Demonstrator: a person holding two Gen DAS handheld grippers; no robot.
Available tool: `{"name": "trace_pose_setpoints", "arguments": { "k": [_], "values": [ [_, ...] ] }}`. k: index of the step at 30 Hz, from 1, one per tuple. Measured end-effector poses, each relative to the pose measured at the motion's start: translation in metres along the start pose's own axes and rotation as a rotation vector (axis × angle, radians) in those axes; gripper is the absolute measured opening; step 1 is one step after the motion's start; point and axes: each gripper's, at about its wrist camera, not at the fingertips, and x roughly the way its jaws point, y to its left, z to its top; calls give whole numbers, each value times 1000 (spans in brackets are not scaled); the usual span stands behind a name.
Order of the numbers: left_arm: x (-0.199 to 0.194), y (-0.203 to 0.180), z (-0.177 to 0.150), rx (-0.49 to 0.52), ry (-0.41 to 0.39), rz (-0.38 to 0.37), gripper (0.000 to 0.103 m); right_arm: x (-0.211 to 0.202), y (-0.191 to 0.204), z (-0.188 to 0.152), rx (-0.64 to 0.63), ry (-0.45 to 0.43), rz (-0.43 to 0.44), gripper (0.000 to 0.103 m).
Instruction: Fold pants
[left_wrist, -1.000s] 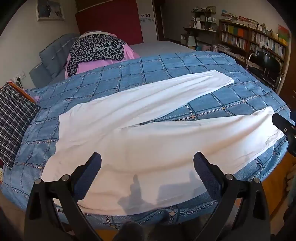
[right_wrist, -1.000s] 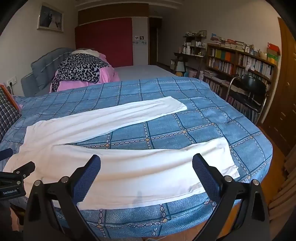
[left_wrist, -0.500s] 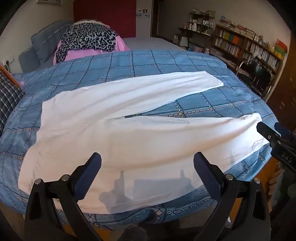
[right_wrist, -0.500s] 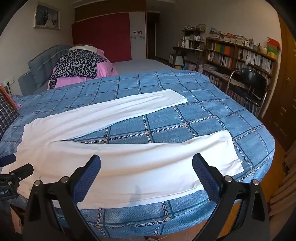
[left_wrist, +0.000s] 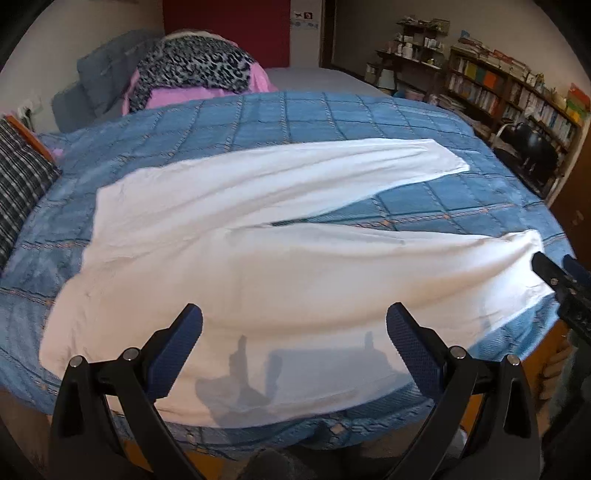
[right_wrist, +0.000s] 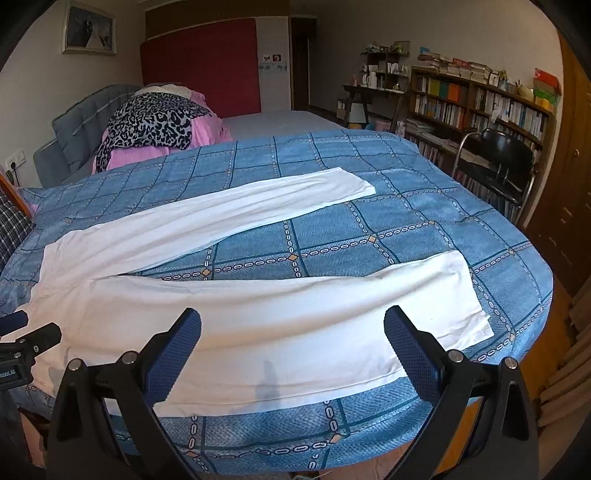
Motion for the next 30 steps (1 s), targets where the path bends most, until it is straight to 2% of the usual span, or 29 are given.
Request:
{"name": "trace_pose_setpoints", "arguments": {
  "k": [14, 24, 30],
  "values": [
    [26, 44, 7, -102, 29, 122, 100, 19, 1, -2, 16, 46, 13, 98],
    [41, 78, 12, -174, 44, 162, 100, 32, 10, -1, 9, 71, 24, 98],
    [50, 85, 11, -187, 66, 166, 100, 38, 15, -1, 2, 82, 31, 98]
  ]
}}
